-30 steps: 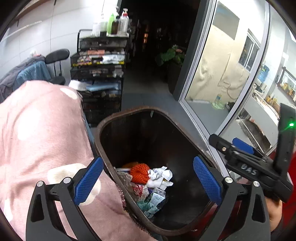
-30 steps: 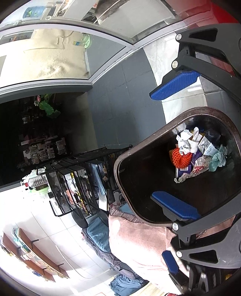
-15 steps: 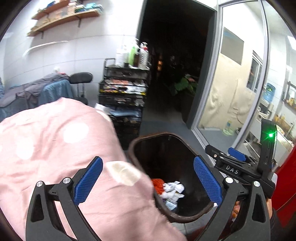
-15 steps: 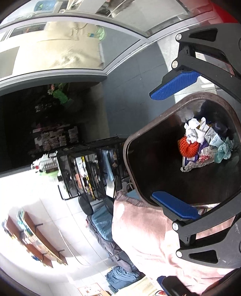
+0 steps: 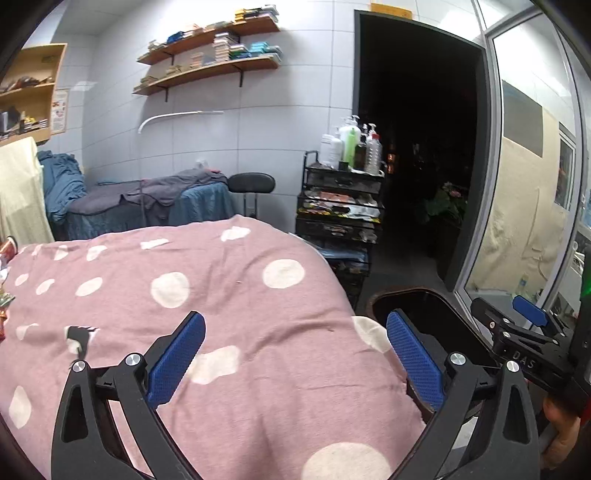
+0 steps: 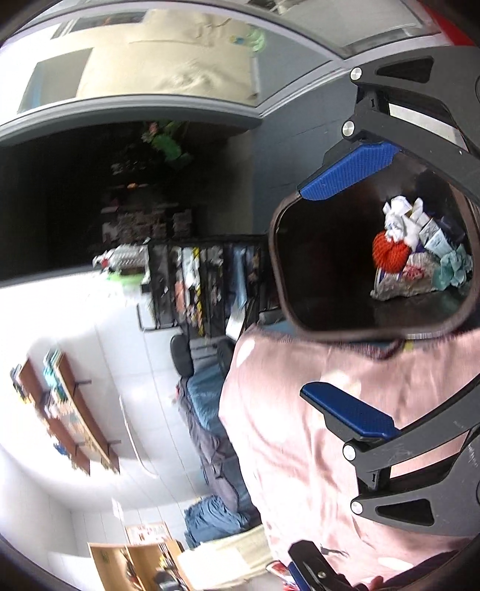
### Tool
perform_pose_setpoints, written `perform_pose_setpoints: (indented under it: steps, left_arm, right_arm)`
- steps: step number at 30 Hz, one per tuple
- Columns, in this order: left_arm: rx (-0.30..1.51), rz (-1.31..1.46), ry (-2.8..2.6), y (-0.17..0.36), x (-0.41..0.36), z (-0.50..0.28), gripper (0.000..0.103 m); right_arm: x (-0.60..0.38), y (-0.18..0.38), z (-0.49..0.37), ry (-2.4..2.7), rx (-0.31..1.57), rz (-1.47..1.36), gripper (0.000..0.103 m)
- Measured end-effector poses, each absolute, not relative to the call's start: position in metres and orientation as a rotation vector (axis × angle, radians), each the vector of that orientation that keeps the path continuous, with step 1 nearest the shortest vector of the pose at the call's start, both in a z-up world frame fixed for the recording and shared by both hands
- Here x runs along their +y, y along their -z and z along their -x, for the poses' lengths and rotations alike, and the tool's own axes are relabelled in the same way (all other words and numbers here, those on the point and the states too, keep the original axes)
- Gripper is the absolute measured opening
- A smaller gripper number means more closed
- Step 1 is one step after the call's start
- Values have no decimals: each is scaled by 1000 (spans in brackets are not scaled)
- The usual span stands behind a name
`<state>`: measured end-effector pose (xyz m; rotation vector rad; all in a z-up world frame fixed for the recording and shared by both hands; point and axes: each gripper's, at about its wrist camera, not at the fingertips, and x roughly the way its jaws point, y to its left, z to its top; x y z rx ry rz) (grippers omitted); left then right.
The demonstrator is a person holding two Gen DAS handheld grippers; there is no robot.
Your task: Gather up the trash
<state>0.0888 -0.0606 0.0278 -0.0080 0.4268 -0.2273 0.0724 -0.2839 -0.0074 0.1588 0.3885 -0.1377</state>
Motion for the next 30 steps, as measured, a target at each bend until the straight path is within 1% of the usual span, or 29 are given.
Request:
perform_pose_setpoints:
  steps: [11, 14, 16, 19, 24, 30]
  left_arm:
    - [372, 40, 38, -28, -17, -61, 98]
    - [349, 53, 16, -27, -7, -52, 98]
    - [340, 65, 17, -27, -4, -48, 98]
    - [326, 66, 22, -24, -1, -41, 98]
    - [295, 55, 22, -24, -4, -35, 98]
    - [285, 64, 29, -25, -2, -35, 98]
  right_arm:
    - [-214, -1, -47, 39, 351, -88, 97]
    - [-199, 0, -33, 68, 264, -76, 98]
    - [-189, 1, -28, 60, 248, -68, 98]
    - [-183, -2, -27, 12, 272, -70, 98]
    - [-173, -6, -22, -11, 257, -26, 98]
    - [-176, -8, -20, -21, 272, -61, 98]
